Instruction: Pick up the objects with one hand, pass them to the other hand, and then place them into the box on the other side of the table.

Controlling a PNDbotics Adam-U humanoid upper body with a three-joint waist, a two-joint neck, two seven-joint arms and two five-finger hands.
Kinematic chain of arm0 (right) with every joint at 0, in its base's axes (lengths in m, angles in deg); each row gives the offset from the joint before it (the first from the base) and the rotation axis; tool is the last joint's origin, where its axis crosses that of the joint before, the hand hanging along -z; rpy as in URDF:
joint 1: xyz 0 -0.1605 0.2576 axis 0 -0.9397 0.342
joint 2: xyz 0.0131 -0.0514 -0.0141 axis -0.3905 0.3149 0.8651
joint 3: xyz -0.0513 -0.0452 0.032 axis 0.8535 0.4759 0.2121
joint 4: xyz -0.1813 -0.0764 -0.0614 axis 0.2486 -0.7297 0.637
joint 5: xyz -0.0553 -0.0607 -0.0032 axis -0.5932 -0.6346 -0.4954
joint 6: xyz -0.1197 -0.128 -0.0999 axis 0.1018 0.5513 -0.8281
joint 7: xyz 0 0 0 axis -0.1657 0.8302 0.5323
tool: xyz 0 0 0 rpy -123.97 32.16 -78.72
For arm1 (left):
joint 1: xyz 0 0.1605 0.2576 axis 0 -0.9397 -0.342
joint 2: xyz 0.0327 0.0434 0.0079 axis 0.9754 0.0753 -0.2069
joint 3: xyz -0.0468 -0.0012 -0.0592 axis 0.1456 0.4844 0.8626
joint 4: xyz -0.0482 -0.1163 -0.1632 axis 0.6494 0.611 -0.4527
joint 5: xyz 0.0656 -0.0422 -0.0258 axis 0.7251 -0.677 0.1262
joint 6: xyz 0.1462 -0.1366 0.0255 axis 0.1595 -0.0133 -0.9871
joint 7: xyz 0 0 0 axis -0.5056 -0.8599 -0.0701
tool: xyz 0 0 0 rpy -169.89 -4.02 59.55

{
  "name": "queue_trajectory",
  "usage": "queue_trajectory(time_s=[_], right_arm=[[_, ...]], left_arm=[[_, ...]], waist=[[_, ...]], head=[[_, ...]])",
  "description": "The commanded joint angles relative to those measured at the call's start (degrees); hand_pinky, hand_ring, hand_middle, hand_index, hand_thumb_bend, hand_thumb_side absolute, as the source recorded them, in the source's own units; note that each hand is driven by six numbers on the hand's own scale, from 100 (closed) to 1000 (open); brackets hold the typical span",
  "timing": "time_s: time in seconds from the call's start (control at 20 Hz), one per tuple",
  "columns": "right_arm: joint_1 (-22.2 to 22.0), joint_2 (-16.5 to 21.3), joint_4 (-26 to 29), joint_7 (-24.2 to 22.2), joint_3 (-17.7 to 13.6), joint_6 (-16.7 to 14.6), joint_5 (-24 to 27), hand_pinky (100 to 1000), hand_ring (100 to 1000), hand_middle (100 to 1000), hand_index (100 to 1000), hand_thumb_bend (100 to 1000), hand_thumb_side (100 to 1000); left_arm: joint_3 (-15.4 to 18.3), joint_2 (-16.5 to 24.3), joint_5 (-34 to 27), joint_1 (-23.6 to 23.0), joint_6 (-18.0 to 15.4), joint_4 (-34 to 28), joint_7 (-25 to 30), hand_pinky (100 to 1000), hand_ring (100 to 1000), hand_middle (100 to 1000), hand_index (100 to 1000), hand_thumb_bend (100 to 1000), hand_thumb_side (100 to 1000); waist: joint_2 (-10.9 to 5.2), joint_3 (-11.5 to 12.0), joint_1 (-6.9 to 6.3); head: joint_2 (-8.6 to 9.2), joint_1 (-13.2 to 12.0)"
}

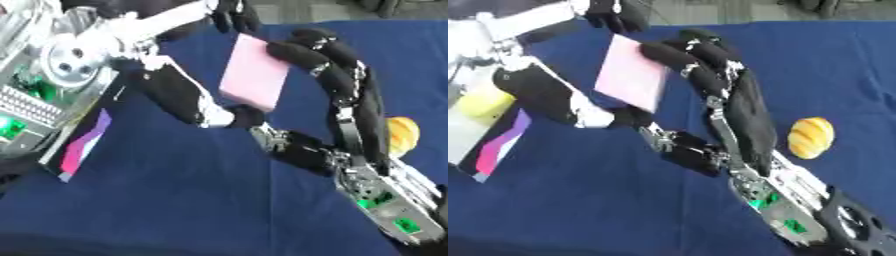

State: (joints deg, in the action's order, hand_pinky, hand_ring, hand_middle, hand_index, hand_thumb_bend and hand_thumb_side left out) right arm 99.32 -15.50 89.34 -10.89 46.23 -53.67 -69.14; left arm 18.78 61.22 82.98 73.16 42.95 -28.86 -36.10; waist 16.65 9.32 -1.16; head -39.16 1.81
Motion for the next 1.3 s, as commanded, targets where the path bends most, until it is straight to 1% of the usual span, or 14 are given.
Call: queue_trajectory(time_s=[0.05,0.2,0.3,0.4,0.45,0.5,0.55,0.6,0.8,1.0,1.15,1.3], right_arm=[[0.93,0.57,1.24,0.32,0.13,-0.6,-0.37,780,595,517,638,100,100],[0.83,0.64,1.24,0.29,0.23,-0.81,-0.25,779,595,516,637,100,100],[0.78,0.68,1.24,0.21,0.29,-1.01,-0.13,778,595,516,637,100,100],[0.76,0.74,1.24,0.07,0.29,-1.26,-0.13,778,596,516,638,100,100],[0.73,0.77,1.24,-0.01,0.27,-1.29,-0.13,777,595,516,638,100,100],[0.69,0.79,1.24,-0.11,0.25,-1.2,-0.14,777,595,516,638,100,100],[0.65,0.8,1.24,-0.24,0.26,-1.06,-0.16,776,596,516,640,100,100],[0.6,0.83,1.24,-0.44,0.29,-0.94,-0.2,776,597,517,641,100,100],[0.43,1.0,1.24,-1.48,0.33,-0.89,-0.44,777,603,522,649,100,100],[0.28,1.24,1.24,-2.44,0.36,-1.35,-0.7,778,605,524,650,100,100],[0.07,1.36,1.24,-2.85,0.38,-1.56,-1.1,779,611,532,656,100,100],[-0.3,1.56,1.24,-3.55,0.39,-1.82,-1.63,780,614,534,658,100,100]], left_arm=[[0.33,0.12,-0.26,0.87,0.86,0.65,-0.73,803,743,694,794,460,243],[0.34,-0.11,-0.62,0.84,1.18,0.85,-2.65,782,705,649,758,390,233],[0.2,-0.2,-1.29,0.83,1.15,0.85,-3.88,775,687,619,728,323,206],[0.06,-0.23,-2.08,0.82,1.03,0.94,-4.76,767,670,596,688,268,164],[0.0,-0.22,-2.4,0.82,0.96,0.99,-5.08,760,657,579,655,229,118],[-0.06,-0.22,-2.71,0.8,0.88,1.02,-5.3,760,657,579,655,229,118],[-0.08,-0.23,-3.04,0.8,0.8,1.0,-5.53,752,640,555,605,188,100],[-0.13,-0.22,-3.37,0.8,0.65,0.9,-5.71,748,632,545,579,176,100],[-0.37,0.01,-3.97,0.82,-0.27,0.47,-5.22,733,618,523,533,164,100],[-0.35,0.35,-3.57,0.77,-1.11,-0.03,-2.79,725,615,517,535,171,100],[-0.04,0.45,-2.67,0.75,-0.88,-0.54,-2.12,693,574,481,498,215,100],[0.27,0.6,-2.02,0.64,-0.4,-1.13,-1.9,685,555,474,498,250,100]], waist=[[-0.9,-0.01,-0.1],[-0.88,-0.03,-0.05],[-0.88,-0.01,-0.03],[-0.9,0.02,-0.02],[-0.91,0.02,-0.01],[-0.92,0.03,0.01],[-0.93,0.05,0.02],[-0.95,0.07,0.03],[-1.07,0.12,0.07],[-1.17,0.14,0.08],[-1.18,0.12,0.12],[-1.16,0.11,0.12]], head=[[0.34,-0.17],[0.3,-0.15],[0.31,-0.14],[0.31,-0.09],[0.31,-0.07],[0.29,-0.04],[0.31,-0.04],[0.32,-0.03],[0.43,-0.05],[0.63,-0.22],[0.75,-0.37],[0.84,-0.5]])
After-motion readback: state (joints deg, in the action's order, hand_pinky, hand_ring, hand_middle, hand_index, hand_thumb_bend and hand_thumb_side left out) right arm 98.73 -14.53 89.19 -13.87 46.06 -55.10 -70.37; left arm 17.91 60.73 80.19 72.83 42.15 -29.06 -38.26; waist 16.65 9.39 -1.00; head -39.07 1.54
